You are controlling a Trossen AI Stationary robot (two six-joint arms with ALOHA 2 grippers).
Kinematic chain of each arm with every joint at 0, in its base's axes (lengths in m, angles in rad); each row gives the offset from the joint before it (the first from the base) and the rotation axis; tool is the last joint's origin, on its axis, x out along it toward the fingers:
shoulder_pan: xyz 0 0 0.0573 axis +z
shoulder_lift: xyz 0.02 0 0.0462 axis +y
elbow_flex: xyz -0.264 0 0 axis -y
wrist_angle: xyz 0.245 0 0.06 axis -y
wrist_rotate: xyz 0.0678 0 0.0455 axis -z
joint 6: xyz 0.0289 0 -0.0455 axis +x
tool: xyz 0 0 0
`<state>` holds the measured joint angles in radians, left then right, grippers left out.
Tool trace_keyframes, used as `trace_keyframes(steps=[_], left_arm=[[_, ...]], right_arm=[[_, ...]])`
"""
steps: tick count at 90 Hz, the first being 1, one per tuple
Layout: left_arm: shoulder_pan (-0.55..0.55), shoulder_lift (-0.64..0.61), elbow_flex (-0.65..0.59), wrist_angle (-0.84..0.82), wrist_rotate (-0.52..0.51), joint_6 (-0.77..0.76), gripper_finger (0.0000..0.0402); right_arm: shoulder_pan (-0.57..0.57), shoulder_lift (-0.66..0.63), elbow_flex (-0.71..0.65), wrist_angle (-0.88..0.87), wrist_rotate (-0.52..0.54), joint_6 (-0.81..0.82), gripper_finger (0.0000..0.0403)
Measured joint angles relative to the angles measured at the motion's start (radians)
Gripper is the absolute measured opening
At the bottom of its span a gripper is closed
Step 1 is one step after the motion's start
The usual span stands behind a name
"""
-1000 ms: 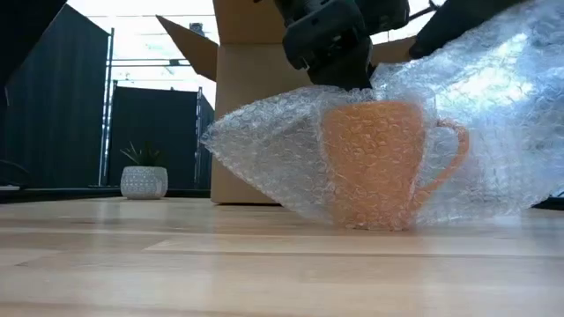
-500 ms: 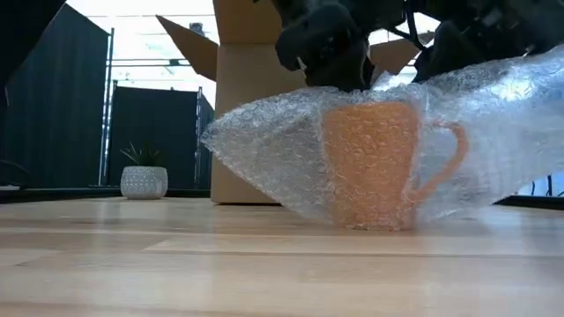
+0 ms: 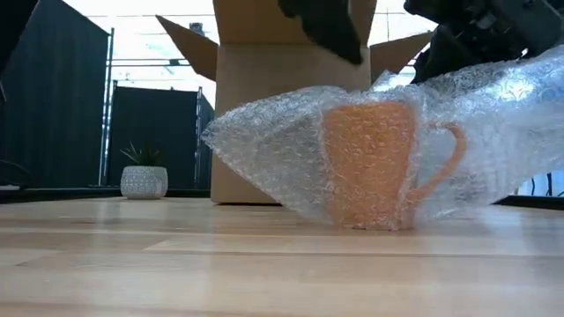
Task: Wrap mug
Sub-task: Wrap the orange mug with transparent bubble wrap
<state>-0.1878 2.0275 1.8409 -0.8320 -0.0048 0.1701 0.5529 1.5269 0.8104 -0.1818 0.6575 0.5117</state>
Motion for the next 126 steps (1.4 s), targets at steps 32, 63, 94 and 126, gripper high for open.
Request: trace_keyframes(steps=[32,63,94,126], left_arm=[[0.031,0.012,-0.153,0.268,-0.03,-0.034,0.0012],[0.012,0.061,-0.216,0.348,0.005,-0.035,0.0],[0.023,0.061,-0.308,0.495,0.019,-0.059,0.0],[0.024,0.063,-0.31,0.494,0.023,-0.057,0.0]], right_arm=[[0.0,0.0,0.0,-0.002,-0.001,0.002,0.0121],[0.0,0.0,0.0,0.0,-0.003,0.002,0.0121],[0.0,-0.018,0.028,0.011,-0.012,-0.012,0.0121],[-0.035,-0.028,0.077,0.007,-0.01,-0.055,0.0121]])
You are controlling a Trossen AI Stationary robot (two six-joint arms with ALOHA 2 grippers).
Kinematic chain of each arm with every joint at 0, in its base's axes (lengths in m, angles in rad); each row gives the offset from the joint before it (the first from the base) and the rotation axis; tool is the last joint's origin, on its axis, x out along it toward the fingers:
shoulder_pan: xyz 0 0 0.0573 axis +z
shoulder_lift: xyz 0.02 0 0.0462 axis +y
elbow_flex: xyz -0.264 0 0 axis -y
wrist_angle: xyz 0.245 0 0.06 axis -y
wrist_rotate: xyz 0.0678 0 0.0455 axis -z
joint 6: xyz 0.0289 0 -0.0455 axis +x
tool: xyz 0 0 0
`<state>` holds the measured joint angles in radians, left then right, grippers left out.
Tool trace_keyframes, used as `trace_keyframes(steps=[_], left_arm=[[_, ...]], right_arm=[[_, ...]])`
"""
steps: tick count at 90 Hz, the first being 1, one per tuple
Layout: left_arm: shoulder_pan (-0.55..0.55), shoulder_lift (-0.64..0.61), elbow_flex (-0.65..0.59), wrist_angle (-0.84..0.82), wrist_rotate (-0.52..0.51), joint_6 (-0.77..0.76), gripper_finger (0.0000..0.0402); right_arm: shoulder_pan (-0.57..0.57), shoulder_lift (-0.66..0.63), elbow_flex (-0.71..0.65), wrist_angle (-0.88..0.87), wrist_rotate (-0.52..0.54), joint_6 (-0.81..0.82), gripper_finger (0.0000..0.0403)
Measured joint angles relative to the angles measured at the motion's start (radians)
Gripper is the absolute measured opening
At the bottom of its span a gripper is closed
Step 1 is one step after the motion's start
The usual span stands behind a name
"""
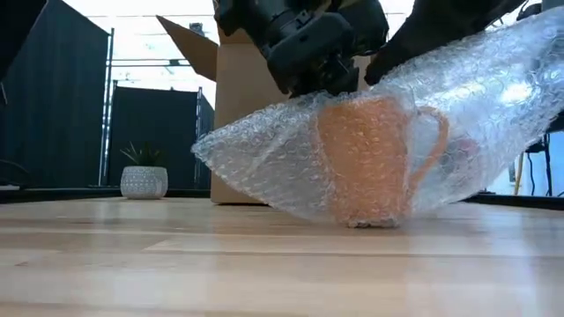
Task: Wrap mug
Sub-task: Wrap the orange mug with transparent bubble wrap
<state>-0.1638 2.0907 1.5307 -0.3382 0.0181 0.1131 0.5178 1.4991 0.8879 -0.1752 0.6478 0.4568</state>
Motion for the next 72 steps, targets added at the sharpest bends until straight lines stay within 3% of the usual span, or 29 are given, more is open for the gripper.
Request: trace_keyframes(steps=[24,43,72], left_arm=[[0.0,0.001,0.003,-0.007,0.0,0.001,0.0],[-0.006,-0.009,0.064,-0.116,-0.009,-0.001,0.0],[-0.041,-0.113,0.114,-0.261,-0.101,-0.025,0.0]], right_arm=[[-0.034,0.075,0.005,-0.025,-0.017,0.029,0.0121],[-0.033,0.086,0.005,-0.038,-0.044,0.037,0.0121],[-0.033,0.085,0.005,-0.094,-0.069,0.081,0.0121]])
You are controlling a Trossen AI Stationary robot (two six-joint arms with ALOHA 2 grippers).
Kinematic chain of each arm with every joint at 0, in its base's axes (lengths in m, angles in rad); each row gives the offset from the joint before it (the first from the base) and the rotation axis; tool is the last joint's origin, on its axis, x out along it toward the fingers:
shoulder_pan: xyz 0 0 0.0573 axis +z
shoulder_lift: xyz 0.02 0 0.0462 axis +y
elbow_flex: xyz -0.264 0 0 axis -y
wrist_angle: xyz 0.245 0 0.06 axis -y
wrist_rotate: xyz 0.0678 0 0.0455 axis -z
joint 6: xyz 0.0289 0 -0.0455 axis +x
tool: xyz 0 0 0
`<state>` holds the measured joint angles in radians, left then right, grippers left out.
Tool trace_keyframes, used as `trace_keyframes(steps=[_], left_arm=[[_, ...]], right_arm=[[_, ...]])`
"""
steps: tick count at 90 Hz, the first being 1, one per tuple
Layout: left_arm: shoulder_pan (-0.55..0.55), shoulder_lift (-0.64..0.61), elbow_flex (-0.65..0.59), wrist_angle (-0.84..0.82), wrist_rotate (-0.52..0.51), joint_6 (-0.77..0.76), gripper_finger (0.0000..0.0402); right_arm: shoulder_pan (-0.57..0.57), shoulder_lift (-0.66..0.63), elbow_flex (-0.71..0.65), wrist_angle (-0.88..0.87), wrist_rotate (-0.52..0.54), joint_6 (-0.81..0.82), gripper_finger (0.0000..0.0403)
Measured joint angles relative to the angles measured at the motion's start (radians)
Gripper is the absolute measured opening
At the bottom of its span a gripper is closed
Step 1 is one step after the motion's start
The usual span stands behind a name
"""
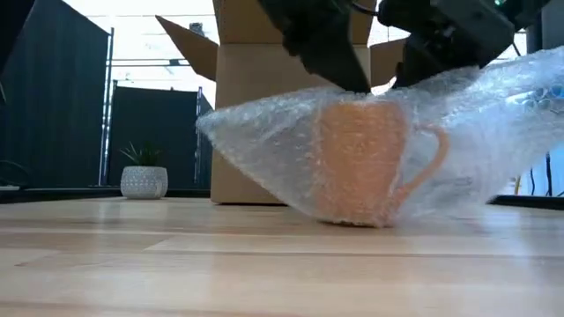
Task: Wrap mug
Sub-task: Wrap the orange mug with transparent bubble wrap
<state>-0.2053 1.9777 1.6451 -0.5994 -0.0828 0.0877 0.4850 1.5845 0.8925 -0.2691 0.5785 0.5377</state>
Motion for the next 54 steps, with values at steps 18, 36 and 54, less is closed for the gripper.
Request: trace_keyframes(steps=[18,36,54], left_arm=[[-0.01,-0.032,0.002,-0.036,0.022,-0.013,0.0],[0.013,0.029,-0.025,-0.013,0.136,-0.011,0.0],[0.04,0.121,-0.024,0.039,0.218,-0.024,0.0]], right_arm=[[0.0,0.0,0.0,0.004,-0.003,-0.005,0.0121],[0.0,0.001,-0.001,0.011,-0.004,-0.004,0.0121],[0.0,0.002,-0.001,0.018,-0.002,-0.003,0.0121]])
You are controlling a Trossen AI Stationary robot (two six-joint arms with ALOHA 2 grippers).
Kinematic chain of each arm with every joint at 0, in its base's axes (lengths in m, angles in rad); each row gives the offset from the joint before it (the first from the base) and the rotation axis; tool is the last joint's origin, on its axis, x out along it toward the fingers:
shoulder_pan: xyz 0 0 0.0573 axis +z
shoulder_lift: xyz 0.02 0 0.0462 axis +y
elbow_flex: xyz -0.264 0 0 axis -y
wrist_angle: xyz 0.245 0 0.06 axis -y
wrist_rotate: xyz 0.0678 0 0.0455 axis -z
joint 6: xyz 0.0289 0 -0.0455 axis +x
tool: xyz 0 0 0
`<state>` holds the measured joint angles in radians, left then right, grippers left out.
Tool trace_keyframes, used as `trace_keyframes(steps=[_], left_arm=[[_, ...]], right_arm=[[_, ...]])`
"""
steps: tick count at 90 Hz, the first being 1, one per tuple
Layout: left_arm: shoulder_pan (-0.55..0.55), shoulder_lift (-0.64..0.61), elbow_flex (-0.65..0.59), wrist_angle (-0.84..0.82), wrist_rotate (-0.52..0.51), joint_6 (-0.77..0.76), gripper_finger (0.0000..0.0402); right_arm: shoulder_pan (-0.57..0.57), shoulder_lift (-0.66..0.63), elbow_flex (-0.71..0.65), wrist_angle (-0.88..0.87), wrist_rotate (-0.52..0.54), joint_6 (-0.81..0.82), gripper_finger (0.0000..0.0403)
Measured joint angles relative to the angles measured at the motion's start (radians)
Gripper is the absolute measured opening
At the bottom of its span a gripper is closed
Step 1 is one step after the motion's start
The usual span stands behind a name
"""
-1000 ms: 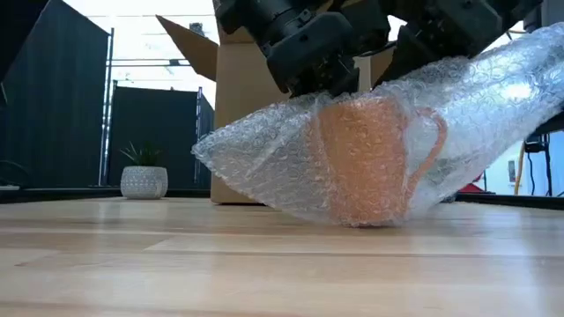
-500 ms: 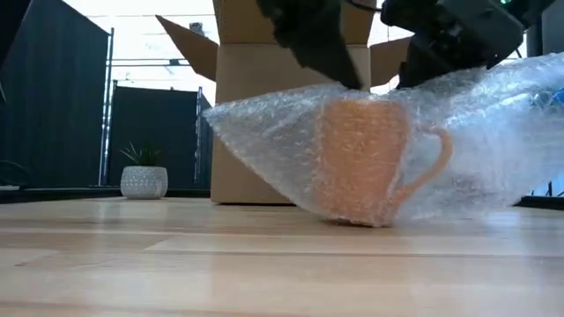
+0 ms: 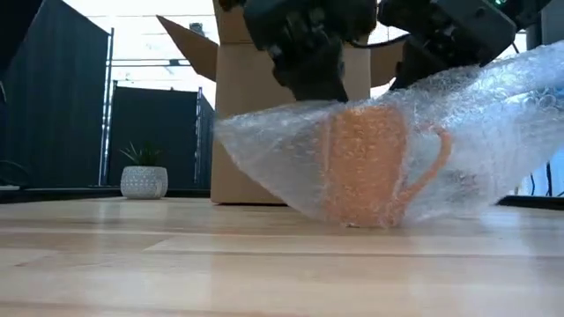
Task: Wrap mug
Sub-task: Wrap the orange mug with transparent bubble wrap
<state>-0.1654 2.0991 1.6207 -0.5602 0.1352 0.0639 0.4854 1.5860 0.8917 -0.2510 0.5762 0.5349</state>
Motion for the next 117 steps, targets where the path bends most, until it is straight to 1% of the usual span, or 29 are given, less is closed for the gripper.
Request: trace_keyframes(steps=[9,19,34,71,84,92,101,112,117], left_arm=[[0.013,0.027,0.0,0.018,0.015,0.0,0.0],[0.025,0.062,-0.001,0.094,0.016,0.002,0.0],[0.027,0.065,-0.005,0.118,0.014,-0.003,0.0],[0.008,-0.063,-0.007,0.048,-0.02,-0.004,0.0],[0.008,-0.086,-0.002,0.065,-0.022,-0.002,0.0],[0.008,-0.1,0.0,0.103,-0.025,0.001,0.0],[0.007,-0.115,0.0,0.118,-0.041,0.006,0.0],[0.007,-0.119,0.0,0.132,-0.125,0.05,0.0],[0.012,-0.119,0.0,0.121,-0.141,0.055,0.0]], right_arm=[[0.0,0.0,0.0,-0.004,0.001,0.0,0.0121],[0.004,-0.002,-0.002,-0.01,0.013,0.011,0.0121],[0.004,-0.003,-0.003,-0.013,0.012,0.007,0.0121],[0.0,-0.001,0.0,-0.006,-0.009,-0.001,0.0121],[-0.001,0.0,0.0,-0.005,-0.007,-0.001,0.0121],[-0.001,0.0,0.0,-0.008,-0.006,-0.001,0.0121],[-0.001,0.0,0.0,-0.01,-0.005,0.0,0.0121],[0.0,0.0,0.0,-0.009,-0.003,0.0,0.0121],[0.0,0.0,0.0,-0.008,-0.002,-0.001,0.0121]])
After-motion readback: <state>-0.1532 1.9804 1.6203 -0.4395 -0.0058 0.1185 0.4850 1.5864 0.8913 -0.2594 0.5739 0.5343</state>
